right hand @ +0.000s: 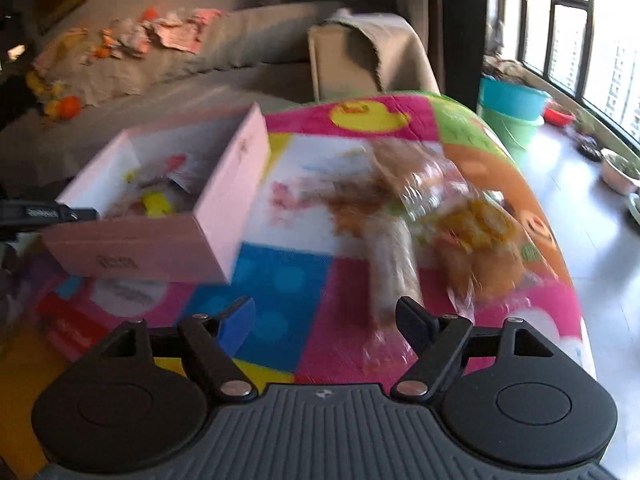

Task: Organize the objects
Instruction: 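Grasp the round bread bun packet on the mat with the right gripper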

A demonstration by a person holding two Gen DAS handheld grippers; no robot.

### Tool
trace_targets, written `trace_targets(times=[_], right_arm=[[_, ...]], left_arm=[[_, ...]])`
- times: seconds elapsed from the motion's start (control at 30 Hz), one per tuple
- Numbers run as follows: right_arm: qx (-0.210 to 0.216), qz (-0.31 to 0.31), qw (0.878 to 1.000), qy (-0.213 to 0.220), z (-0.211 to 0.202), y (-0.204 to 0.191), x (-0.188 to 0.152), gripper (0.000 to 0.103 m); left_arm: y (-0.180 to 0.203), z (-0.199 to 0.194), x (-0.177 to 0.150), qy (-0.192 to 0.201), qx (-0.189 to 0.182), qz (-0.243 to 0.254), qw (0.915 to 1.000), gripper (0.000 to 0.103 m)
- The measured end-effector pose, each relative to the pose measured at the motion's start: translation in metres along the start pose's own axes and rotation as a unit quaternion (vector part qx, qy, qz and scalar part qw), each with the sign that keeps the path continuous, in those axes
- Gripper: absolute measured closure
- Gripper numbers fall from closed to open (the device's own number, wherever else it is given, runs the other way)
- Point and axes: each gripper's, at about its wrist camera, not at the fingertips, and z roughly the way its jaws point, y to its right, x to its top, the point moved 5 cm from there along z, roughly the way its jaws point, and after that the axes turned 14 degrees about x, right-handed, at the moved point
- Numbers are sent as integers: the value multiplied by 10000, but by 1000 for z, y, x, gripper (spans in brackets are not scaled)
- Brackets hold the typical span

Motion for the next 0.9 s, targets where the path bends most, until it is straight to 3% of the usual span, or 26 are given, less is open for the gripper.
trace_targets(times=[0.17, 0.3, 0.47, 0.53, 0.57, 0.6, 0.9], right_arm=[[-482, -511, 9973, 214, 12, 27, 51, 24], [-556, -116, 9984, 39, 48, 64, 85, 17], [-658, 64, 9971, -367, 99, 85, 95, 17], [-726, 7, 9962, -472, 104, 81, 90, 26], [-778, -19, 9959, -452, 101, 78, 89, 37], [-771, -40, 9961, -426, 96, 75, 88, 39], [-230, -150, 9994, -207, 17, 25, 63, 42]], left_arm=[[-1, 0, 0, -4, 8, -8, 10000, 87], [0, 0, -1, -7, 99, -2, 10000, 88], [1, -1, -2, 26, 177, 79, 9998, 88], [-1, -1, -2, 27, 157, 72, 9998, 88], [-1, -2, -2, 31, 150, 70, 9999, 88], [-2, -2, -2, 40, 148, 68, 9999, 88], [1, -2, -2, 64, 0, 41, 10000, 88]])
